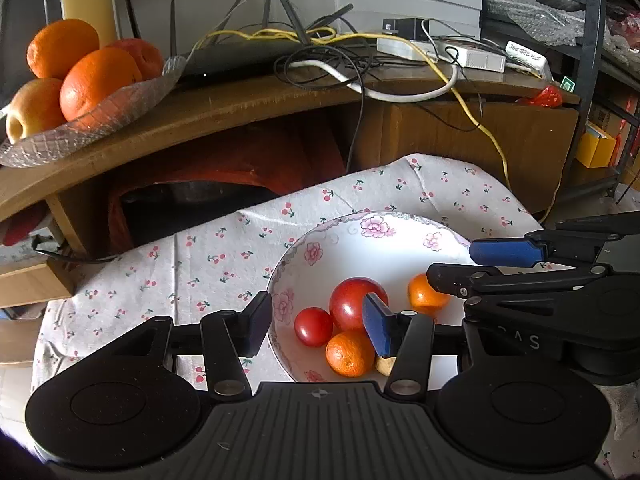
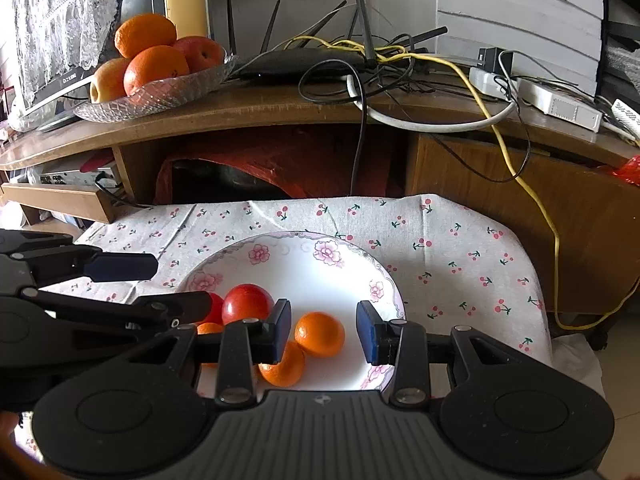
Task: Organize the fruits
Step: 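Open the left tool to drop the tomato while the right tool releases the orange into the bowl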
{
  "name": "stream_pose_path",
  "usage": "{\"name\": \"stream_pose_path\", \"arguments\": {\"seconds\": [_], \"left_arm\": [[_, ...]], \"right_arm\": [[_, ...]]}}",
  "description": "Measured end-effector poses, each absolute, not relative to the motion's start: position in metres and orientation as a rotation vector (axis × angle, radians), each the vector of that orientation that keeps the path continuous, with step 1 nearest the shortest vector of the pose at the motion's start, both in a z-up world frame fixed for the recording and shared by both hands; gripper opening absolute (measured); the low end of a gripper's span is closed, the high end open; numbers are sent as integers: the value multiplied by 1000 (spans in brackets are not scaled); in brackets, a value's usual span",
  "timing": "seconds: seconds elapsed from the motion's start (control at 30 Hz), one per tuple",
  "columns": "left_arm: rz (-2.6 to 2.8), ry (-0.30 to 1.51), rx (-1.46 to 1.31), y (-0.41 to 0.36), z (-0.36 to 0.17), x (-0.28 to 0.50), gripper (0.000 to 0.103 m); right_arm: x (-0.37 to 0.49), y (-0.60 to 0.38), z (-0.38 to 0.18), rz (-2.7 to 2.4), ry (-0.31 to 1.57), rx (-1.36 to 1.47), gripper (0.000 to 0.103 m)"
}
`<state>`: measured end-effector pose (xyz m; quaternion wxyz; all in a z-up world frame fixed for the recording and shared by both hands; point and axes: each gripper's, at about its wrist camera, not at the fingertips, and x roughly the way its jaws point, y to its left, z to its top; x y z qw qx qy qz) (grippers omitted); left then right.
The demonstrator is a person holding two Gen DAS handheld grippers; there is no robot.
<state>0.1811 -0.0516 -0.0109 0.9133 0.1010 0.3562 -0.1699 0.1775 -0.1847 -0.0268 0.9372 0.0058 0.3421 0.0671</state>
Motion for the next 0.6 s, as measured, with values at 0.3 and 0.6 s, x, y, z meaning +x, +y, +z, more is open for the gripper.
{"name": "stream_pose_path", "arguments": {"seconds": [0.3, 0.6], "left_arm": [[-346, 719, 206, -45, 0, 166, 60], [-340, 719, 213, -38, 5, 149, 62]], "right_arm": [[162, -180, -15, 149, 687, 3, 36], [145, -171, -12, 167, 696, -6, 36]]}}
